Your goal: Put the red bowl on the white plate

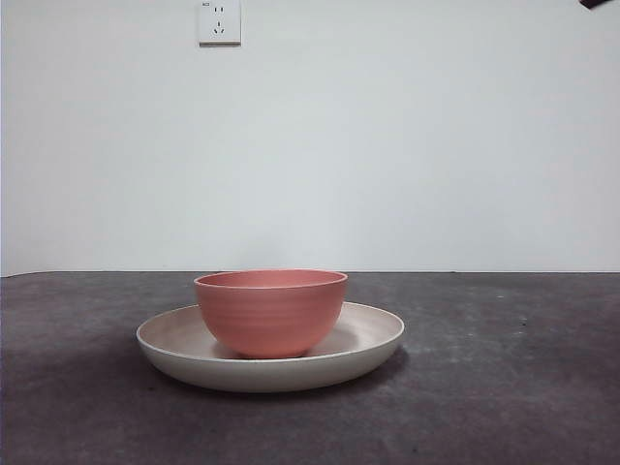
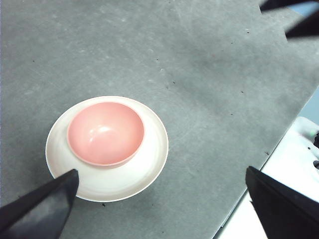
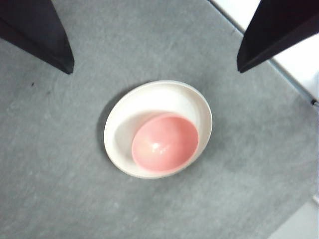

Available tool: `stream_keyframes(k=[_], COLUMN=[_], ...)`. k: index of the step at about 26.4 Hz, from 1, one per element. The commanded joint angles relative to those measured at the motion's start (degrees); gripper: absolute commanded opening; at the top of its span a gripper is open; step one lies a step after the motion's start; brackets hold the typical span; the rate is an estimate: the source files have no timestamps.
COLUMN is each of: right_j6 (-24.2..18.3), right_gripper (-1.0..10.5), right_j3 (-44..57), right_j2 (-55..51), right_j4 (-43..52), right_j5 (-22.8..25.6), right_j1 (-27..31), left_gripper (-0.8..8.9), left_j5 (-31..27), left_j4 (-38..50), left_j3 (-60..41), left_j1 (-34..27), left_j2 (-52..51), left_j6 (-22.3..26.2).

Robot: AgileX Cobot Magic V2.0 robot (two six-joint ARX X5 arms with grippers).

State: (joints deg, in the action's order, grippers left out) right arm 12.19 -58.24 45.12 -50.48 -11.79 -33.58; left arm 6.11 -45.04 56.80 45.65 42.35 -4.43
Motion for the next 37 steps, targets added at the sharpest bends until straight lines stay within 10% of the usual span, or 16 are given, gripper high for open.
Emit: stream_keyframes(k=[1,9,12,37], right_j6=[-0.7,-0.5,-0.5,-0.6], right_gripper=[5.2,4.9,0.2,0.2], right_j3=[2.1,4.0,4.0,4.0], right_j2=[-2.1,-6.4,-6.3,-6.4], right_j4=[1.3,1.6,1.6,1.6], right_j5=[-0.2,-0.3,-2.0,-1.7], right_j1=[-1.2,-1.7,-1.7,-1.6], left_gripper=[5.61,5.38,0.21,0.26], left_j5=[-0.1,-0.1,-0.1,-0.1], left_j4=[0.5,0.5,-0.1,2.8], left_j3=[0.7,0.7,0.7,-3.8], left_j1=[0.4,0.4,0.4,-8.6], left_j2=[0.3,0.3,0.3,-1.4], left_j6=[-0.4,-0.4,-0.4,-0.3])
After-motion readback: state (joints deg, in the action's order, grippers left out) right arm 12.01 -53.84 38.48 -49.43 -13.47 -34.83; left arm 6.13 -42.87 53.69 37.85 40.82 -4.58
